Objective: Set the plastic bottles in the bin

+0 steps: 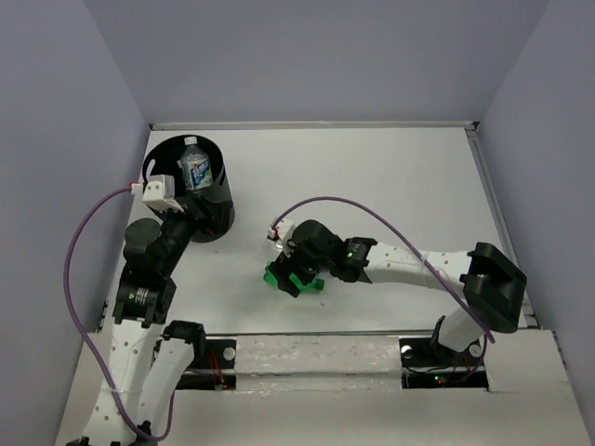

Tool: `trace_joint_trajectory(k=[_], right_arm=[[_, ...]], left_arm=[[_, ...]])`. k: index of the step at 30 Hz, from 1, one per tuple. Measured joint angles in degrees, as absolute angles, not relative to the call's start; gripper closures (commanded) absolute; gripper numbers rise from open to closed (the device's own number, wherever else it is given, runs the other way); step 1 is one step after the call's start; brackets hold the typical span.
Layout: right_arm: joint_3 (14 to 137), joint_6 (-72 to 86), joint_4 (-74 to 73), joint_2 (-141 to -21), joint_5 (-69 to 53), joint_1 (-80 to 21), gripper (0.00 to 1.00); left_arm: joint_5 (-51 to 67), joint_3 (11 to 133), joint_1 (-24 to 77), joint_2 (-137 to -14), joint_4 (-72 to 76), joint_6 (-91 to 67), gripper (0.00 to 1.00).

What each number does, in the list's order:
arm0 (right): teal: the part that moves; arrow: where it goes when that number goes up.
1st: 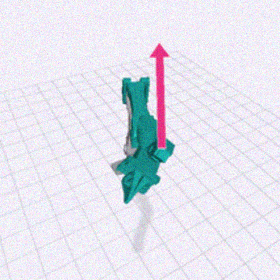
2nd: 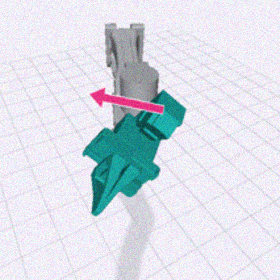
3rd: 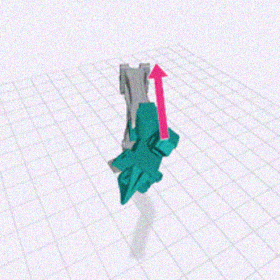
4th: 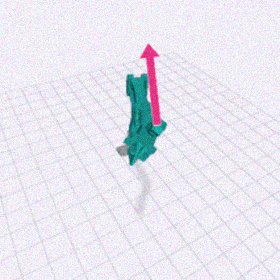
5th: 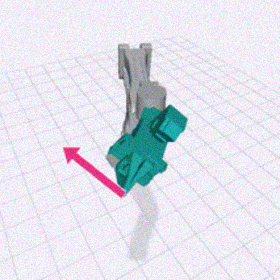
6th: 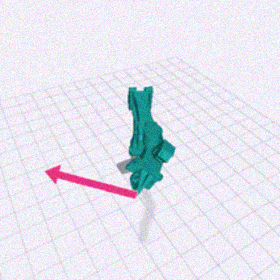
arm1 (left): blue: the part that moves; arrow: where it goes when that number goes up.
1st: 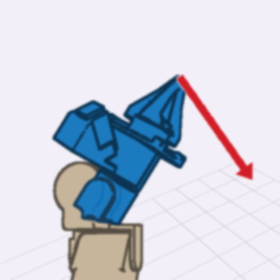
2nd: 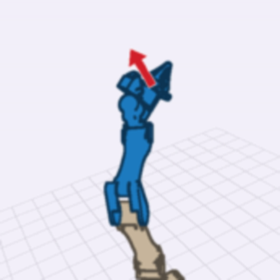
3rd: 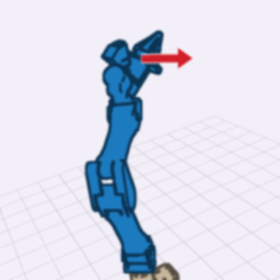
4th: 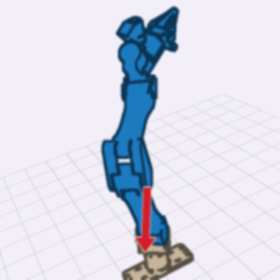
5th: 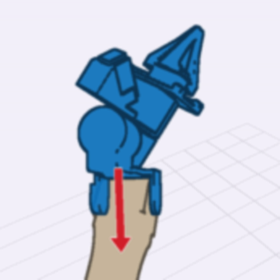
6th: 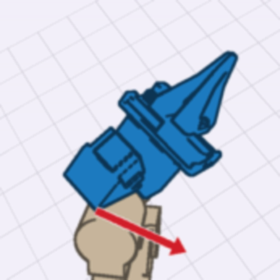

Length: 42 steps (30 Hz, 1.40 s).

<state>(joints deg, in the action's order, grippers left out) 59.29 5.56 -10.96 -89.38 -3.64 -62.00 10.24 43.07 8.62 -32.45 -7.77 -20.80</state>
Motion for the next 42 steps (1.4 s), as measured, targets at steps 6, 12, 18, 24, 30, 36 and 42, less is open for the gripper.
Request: trace_joint_trajectory(k=[6,12,18,24,30,36,42], right_arm=[[66.0,3.7,-14.8,-92.2,4.1,-62.1,0.17],[76.3,1.7,-16.8,-100.4,11.8,-61.3,0.21],[83.9,-0.6,-20.8,-110.2,14.2,-60.1,0.22],[90.7,-2.0,-24.7,-117.8,14.7,-58.2,0.19],[93.6,-3.8,-27.6,-121.5,14.0,-55.1,0.22],[94.3,-6.9,-29.1,-122.0,14.5,-50.9,0.50],[96.8,-10.2,-29.8,-121.8,18.3,-50.3,0.51]], left_arm=[[14.4,41.7,8.9,-26.7,-10.5,-20.0,0.01],[17.2,42.0,11.2,-25.1,-9.0,-22.7,0.01],[17.4,48.1,14.8,-26.1,-9.1,-23.9,0.01],[15.7,50.7,17.8,-24.5,-7.7,-23.6,0.01],[12.8,49.2,19.6,-24.5,-8.0,-22.9,0.01],[10.6,47.7,20.6,-24.6,-8.0,-22.3,0.01],[8.4,47.2,20.7,-24.6,-7.1,-22.5,0.01]])
